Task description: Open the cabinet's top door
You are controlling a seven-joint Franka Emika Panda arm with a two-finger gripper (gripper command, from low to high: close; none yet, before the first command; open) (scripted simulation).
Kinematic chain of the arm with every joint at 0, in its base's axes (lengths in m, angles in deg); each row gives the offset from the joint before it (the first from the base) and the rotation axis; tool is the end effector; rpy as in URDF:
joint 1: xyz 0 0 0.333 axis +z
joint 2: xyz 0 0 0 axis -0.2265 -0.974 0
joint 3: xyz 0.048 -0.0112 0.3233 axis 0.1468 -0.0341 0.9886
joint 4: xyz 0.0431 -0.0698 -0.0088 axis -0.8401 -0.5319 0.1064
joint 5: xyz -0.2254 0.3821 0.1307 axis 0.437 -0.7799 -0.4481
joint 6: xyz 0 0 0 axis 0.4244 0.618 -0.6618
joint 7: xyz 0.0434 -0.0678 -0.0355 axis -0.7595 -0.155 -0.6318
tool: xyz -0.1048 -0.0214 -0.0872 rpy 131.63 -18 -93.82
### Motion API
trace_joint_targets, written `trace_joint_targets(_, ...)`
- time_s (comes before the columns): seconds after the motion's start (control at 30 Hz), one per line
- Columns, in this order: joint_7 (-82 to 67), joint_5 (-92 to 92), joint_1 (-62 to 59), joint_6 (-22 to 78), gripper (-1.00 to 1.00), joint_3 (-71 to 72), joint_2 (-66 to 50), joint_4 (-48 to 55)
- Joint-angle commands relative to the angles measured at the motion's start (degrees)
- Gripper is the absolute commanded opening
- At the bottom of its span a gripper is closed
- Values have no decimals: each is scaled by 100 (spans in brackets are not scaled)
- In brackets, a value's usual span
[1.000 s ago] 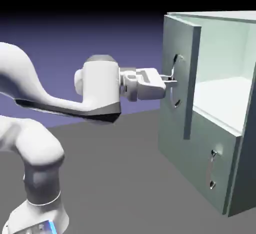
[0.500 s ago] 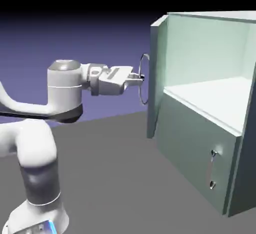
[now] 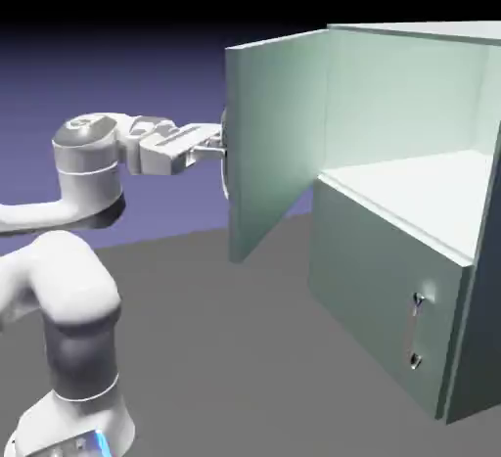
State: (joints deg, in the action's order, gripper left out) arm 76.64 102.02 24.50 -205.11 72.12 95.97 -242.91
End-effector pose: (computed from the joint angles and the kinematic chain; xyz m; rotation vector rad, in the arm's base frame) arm 0.2616 0.0821 0.5246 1.5436 -1.5799 2.2102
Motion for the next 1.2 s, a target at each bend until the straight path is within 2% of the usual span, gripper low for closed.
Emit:
trace_joint_targets(0.0,-2,-201,43,196,-100,209,-43,69)
trace_joint_targets(0.33,121,-2018,-354,2202,-100,2284,-868,1436)
trace_joint_targets(0.7,94,-3164,-2147,4173,-100,3933,-1488,3719)
trace_joint_targets(1.17,-333,-3726,-4571,6192,-100,5075,-1454,6589)
